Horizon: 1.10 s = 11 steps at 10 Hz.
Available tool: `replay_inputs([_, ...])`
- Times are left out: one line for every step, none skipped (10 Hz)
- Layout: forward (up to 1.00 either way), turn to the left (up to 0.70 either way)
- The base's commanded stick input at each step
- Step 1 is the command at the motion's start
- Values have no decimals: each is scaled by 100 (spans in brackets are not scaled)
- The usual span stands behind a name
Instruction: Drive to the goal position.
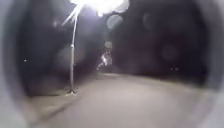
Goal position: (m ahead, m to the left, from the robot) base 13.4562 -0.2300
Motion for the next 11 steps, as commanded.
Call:
replay_inputs([100, 0])
replay_inputs([100, 0])
replay_inputs([100, -3])
replay_inputs([100, -39])
replay_inputs([100, -40])
replay_inputs([100, -40])
replay_inputs([100, -40])
replay_inputs([100, -25])
replay_inputs([100, 0])
replay_inputs([100, 0])
replay_inputs([100, 0])
